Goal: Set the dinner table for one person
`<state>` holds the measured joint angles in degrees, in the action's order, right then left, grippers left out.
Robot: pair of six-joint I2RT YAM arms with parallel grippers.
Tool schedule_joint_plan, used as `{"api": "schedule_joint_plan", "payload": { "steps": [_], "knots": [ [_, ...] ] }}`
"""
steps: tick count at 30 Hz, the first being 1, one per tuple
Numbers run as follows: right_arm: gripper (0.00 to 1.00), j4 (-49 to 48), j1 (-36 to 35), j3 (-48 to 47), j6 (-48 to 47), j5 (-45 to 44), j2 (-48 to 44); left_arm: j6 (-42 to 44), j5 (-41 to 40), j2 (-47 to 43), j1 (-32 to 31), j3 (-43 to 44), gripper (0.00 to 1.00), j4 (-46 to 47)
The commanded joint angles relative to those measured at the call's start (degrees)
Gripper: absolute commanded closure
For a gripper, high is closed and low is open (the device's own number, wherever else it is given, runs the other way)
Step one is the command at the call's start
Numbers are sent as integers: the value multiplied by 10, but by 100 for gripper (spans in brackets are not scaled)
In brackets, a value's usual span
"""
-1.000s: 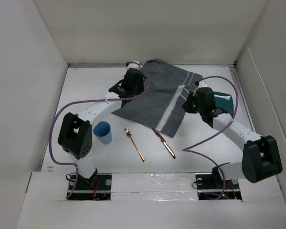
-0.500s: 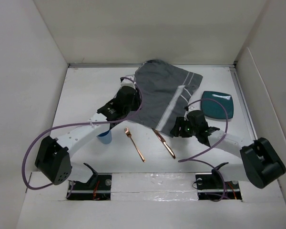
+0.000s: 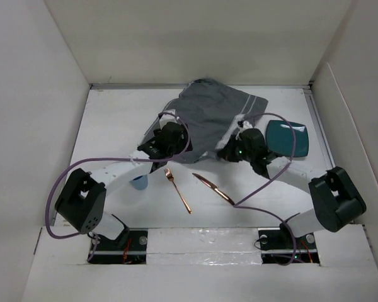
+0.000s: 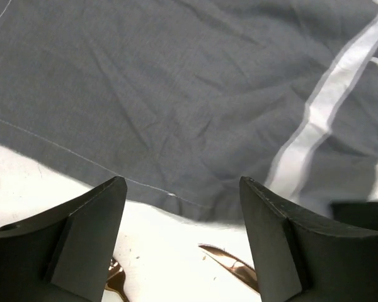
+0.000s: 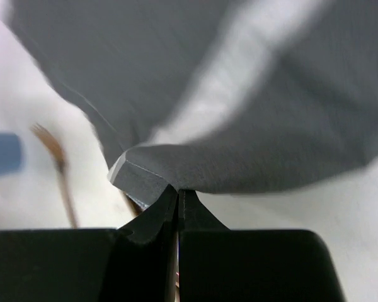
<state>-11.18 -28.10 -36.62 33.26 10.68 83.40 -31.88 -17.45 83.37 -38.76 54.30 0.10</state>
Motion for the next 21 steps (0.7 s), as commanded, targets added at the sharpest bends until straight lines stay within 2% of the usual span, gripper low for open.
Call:
{"api": "schedule_joint_plan", "payload": {
  "steps": [1,2,5,9,13,17,21],
  "knots": [
    [100,-25,10,-135,1,-21,-25,-31,-19,-17,7,-18,30,42],
    [100,-24,10,-162,4,-25,-18,-41,-10,-18,12,-24,26,50],
    [100,-21,16,-260,7,-8,37,-58,22,-10,44,-45,24,68],
    [100,-29,22,-306,19,21,81,-69,55,35,73,-39,16,88],
    [100,-78,16,-238,26,22,63,-86,39,96,78,-5,15,61],
    [100,-91,10,-138,16,7,13,-111,57,136,84,-5,12,84],
    [100,-78,10,-55,-7,-15,-61,-107,79,193,84,36,12,54]
  ]
}}
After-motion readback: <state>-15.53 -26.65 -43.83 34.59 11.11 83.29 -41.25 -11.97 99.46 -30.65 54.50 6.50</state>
